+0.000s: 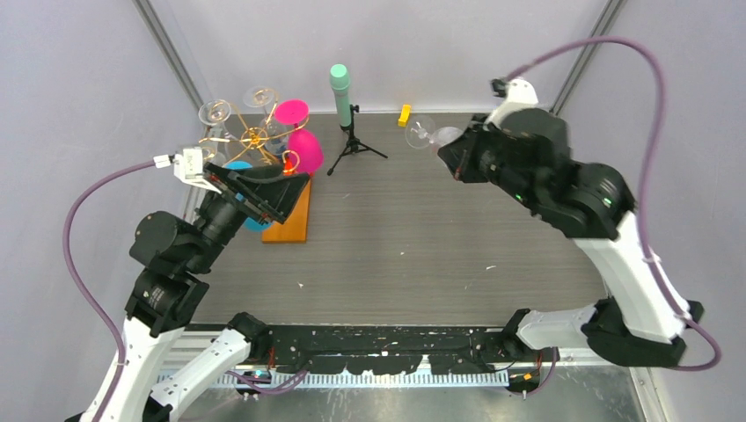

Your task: Take the wine glass off the wine glass rack

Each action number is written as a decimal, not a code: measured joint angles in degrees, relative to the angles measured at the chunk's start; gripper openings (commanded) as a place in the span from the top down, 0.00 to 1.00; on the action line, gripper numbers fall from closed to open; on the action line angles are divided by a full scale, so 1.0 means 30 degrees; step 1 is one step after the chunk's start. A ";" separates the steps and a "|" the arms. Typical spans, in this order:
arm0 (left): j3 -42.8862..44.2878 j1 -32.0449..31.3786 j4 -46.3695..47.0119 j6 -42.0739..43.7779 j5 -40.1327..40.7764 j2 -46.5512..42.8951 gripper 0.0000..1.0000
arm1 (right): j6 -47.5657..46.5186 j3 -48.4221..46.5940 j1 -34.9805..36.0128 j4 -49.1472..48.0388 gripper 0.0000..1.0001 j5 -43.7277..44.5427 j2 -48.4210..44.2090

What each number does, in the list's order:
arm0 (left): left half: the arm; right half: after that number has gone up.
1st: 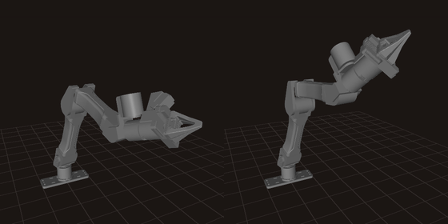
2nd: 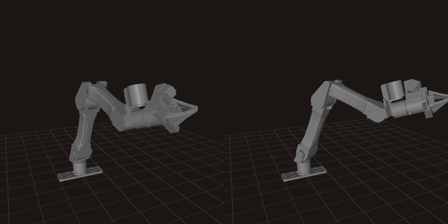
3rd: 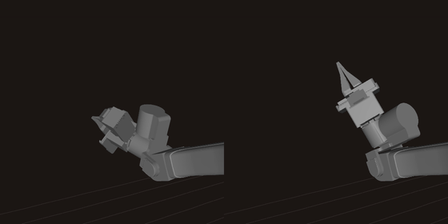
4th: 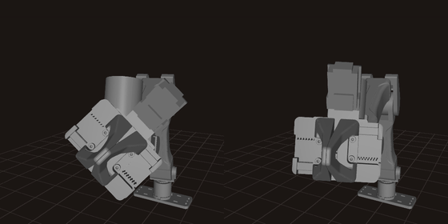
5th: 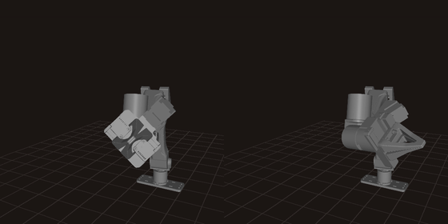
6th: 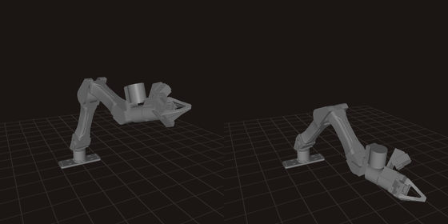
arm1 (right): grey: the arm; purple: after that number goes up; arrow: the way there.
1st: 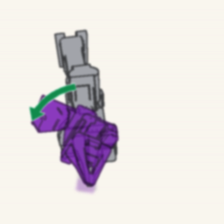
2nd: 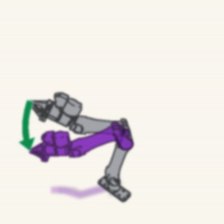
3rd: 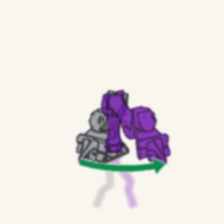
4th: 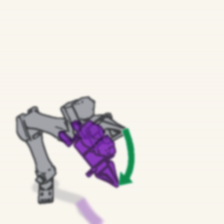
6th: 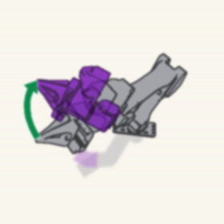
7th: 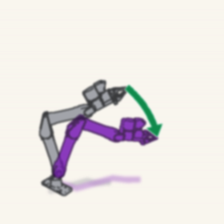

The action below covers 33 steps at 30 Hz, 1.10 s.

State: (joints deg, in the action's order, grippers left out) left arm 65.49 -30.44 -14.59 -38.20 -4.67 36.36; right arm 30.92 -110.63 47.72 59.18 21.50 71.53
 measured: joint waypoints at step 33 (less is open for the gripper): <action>0.0015 0.0000 -0.6863 0.7125 -0.0969 -0.1042 0.00 | -0.4466 -0.3912 -0.6484 0.4962 0.92 -0.7686 1.5212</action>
State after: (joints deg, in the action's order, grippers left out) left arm 65.54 -30.44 -35.18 -16.82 -7.57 33.23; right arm 17.52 -122.37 28.27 74.06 -1.56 117.16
